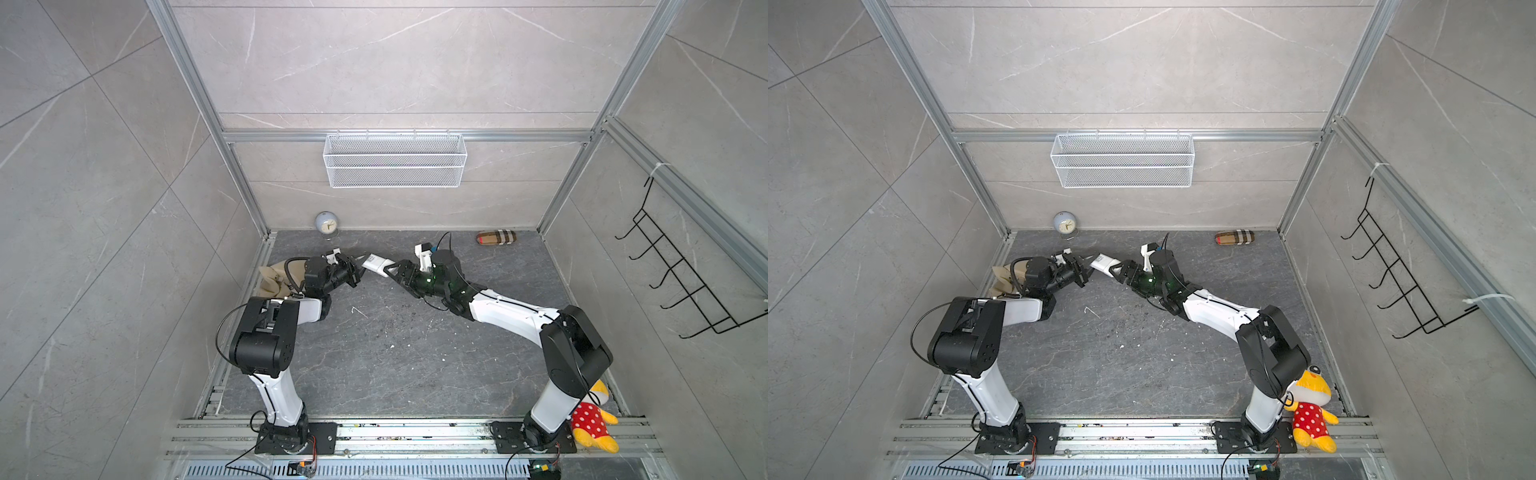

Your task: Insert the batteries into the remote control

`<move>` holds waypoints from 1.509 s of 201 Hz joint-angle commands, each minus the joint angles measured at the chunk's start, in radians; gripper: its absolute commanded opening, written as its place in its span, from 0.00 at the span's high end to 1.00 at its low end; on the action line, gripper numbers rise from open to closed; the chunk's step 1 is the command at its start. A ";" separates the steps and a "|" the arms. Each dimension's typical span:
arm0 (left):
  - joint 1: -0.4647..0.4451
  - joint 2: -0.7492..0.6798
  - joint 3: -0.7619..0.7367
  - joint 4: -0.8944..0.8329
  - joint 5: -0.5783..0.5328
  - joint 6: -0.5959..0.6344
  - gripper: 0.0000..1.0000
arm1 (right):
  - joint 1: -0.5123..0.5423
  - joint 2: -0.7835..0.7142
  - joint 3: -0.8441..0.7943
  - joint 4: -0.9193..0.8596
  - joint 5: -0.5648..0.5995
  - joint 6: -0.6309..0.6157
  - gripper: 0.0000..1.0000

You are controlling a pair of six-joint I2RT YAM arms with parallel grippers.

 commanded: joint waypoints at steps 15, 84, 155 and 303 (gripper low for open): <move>-0.010 -0.058 0.008 0.052 0.013 0.001 1.00 | 0.004 0.032 0.055 0.041 -0.004 0.026 0.16; -0.014 -0.074 0.003 0.051 0.010 0.000 1.00 | 0.005 0.069 0.079 0.071 -0.005 0.062 0.27; -0.019 -0.122 0.002 0.030 0.012 0.004 1.00 | -0.009 0.083 0.067 0.102 0.012 0.112 0.38; -0.041 -0.141 -0.040 0.007 -0.012 0.029 1.00 | -0.020 0.094 0.120 0.024 0.019 0.191 0.42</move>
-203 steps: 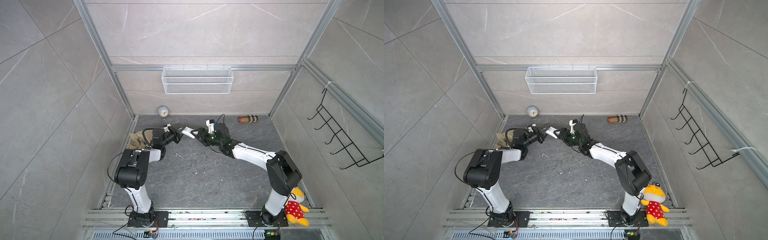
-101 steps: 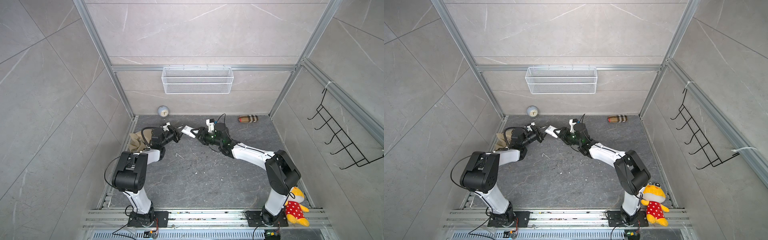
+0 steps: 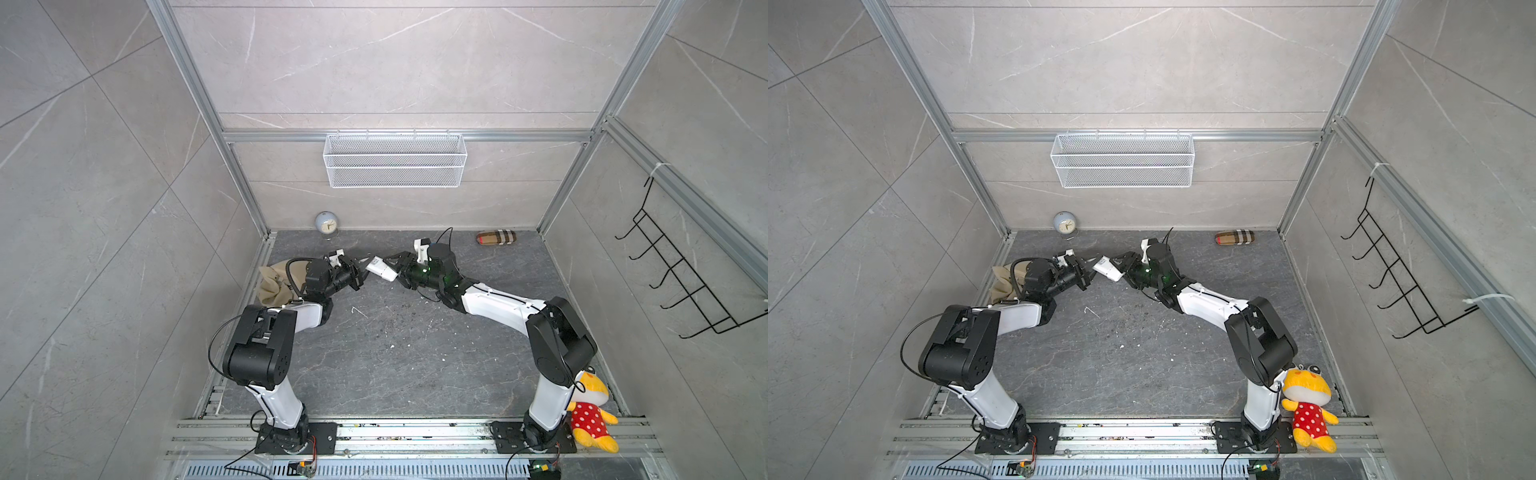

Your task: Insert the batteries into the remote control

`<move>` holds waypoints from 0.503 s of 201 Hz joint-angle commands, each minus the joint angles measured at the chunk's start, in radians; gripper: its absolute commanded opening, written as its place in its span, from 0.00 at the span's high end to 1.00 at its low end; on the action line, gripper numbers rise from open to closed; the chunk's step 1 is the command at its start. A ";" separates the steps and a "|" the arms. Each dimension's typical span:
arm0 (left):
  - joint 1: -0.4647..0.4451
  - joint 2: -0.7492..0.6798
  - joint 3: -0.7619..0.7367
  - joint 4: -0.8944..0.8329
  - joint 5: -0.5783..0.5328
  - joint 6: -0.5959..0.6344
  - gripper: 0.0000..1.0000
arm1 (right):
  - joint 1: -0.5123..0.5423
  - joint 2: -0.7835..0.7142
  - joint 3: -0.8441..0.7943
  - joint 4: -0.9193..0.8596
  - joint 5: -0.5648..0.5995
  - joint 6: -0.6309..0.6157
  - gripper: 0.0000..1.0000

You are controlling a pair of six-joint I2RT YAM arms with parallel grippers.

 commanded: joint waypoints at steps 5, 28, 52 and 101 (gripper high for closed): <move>-0.003 -0.052 0.011 0.029 -0.003 0.018 1.00 | -0.005 -0.004 0.029 -0.051 0.011 -0.012 0.42; -0.003 -0.049 0.008 0.023 -0.004 0.019 1.00 | -0.008 -0.011 0.034 -0.066 0.012 -0.025 0.41; -0.001 -0.042 0.008 0.024 0.000 0.020 1.00 | -0.010 -0.012 0.040 -0.073 0.009 -0.034 0.37; 0.000 -0.036 0.011 0.012 0.006 0.031 1.00 | -0.023 -0.030 0.063 -0.110 0.003 -0.076 0.24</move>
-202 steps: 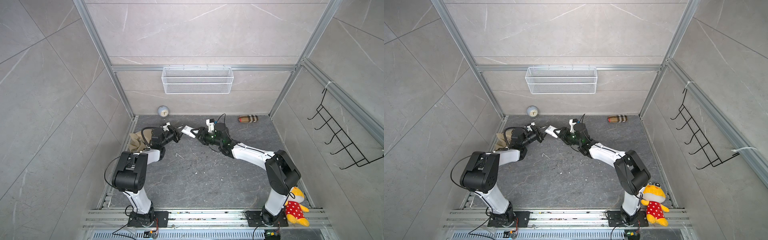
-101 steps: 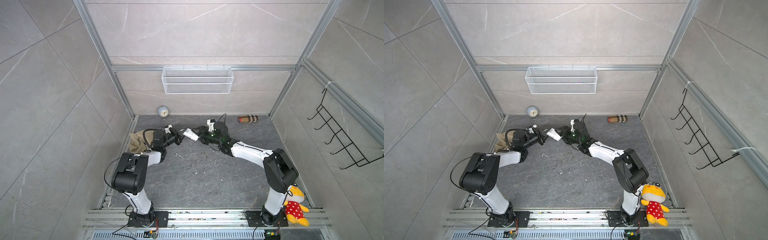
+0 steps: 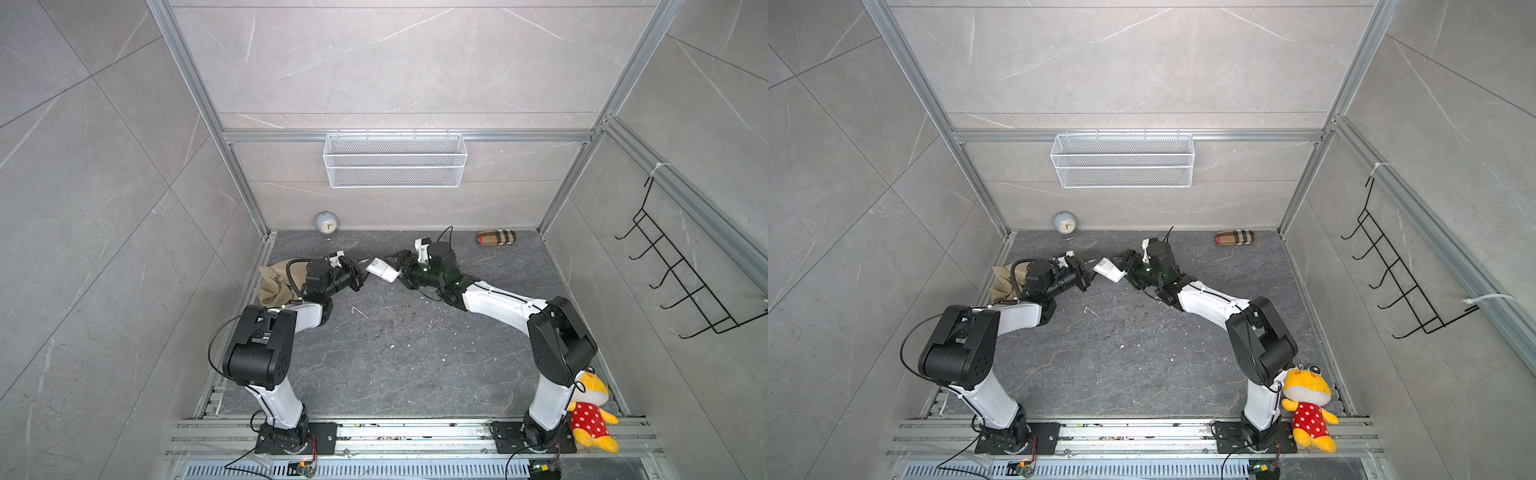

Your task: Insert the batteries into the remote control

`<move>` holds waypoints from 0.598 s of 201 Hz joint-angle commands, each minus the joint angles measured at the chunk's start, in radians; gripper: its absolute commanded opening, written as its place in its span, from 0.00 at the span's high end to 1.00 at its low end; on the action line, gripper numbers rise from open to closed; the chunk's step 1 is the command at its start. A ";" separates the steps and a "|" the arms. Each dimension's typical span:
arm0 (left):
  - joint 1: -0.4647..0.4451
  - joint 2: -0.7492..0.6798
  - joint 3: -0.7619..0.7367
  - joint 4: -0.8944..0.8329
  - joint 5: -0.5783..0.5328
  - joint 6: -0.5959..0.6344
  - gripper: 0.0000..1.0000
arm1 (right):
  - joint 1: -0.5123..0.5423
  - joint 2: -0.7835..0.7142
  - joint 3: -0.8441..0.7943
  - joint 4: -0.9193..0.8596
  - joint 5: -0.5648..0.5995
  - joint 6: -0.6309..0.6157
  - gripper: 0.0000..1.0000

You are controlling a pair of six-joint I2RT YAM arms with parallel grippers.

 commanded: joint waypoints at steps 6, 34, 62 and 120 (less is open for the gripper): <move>0.001 -0.035 0.011 0.041 0.005 0.024 1.00 | -0.013 -0.033 0.035 -0.042 0.000 -0.048 0.23; 0.002 -0.032 0.009 0.043 0.013 0.024 1.00 | -0.024 -0.049 0.048 -0.082 -0.010 -0.095 0.17; 0.024 -0.038 0.008 0.014 0.055 0.044 1.00 | -0.048 -0.121 0.098 -0.309 0.021 -0.357 0.11; 0.063 -0.087 0.044 -0.230 0.145 0.222 1.00 | -0.040 -0.205 0.175 -0.587 -0.021 -0.984 0.09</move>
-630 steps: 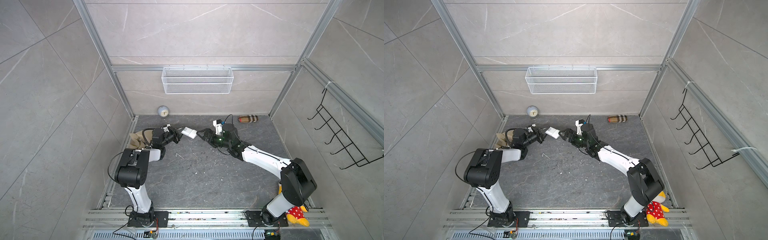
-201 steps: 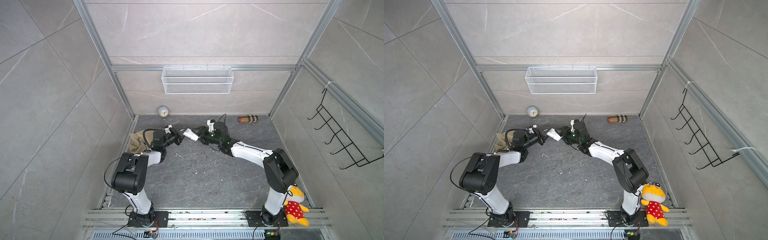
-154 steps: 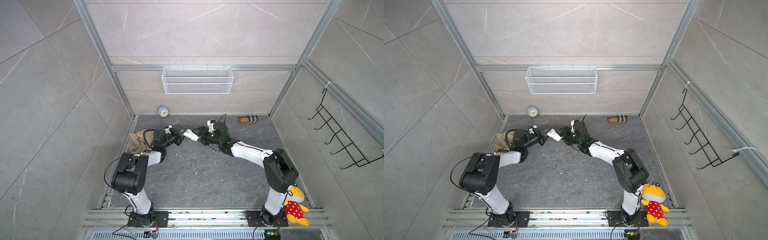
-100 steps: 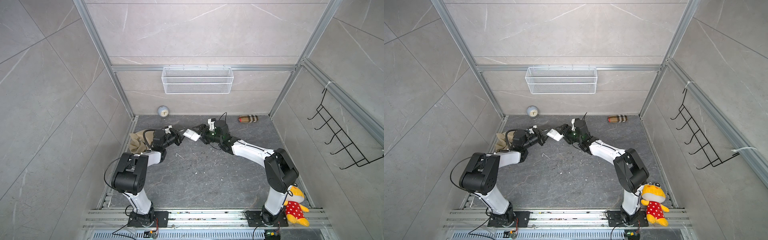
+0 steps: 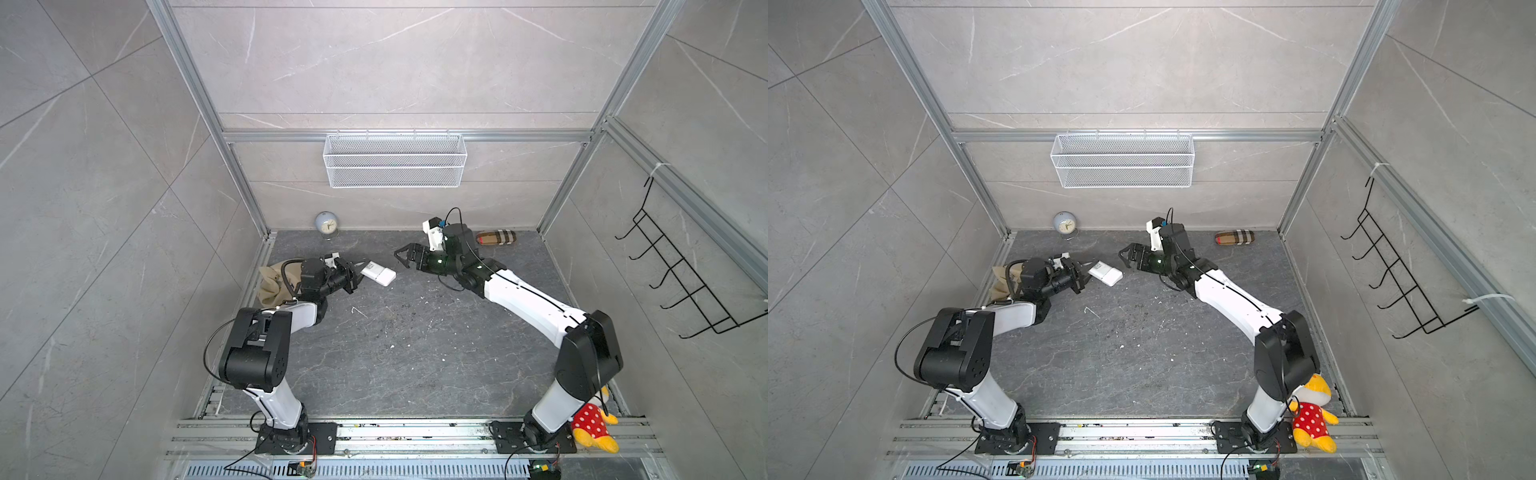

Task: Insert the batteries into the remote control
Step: 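Push the cover along the remote toward the left gripper with the right gripper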

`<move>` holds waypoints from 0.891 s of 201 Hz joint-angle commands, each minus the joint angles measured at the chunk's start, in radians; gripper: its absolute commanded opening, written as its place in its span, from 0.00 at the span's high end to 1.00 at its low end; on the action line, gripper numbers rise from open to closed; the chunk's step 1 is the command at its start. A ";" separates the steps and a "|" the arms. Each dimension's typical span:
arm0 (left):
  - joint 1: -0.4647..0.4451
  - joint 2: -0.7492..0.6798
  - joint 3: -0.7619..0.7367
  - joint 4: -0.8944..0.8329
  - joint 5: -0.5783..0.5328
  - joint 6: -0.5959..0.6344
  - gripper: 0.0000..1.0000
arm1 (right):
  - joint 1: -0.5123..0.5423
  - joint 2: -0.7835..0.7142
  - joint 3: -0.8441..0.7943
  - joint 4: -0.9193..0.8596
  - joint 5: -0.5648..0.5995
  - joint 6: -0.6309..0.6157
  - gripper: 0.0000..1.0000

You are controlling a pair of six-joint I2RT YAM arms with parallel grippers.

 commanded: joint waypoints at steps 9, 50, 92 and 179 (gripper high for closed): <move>0.009 -0.052 0.046 -0.083 0.082 0.105 1.00 | 0.038 -0.042 0.026 -0.152 -0.029 -0.353 0.08; 0.017 -0.047 0.047 -0.082 0.114 0.103 1.00 | 0.116 0.001 0.093 -0.246 0.068 -0.491 0.06; 0.022 -0.050 0.047 -0.082 0.126 0.105 1.00 | 0.184 0.062 0.176 -0.325 0.145 -0.565 0.03; 0.024 -0.053 0.041 -0.068 0.129 0.093 1.00 | 0.232 0.120 0.221 -0.366 0.197 -0.596 0.09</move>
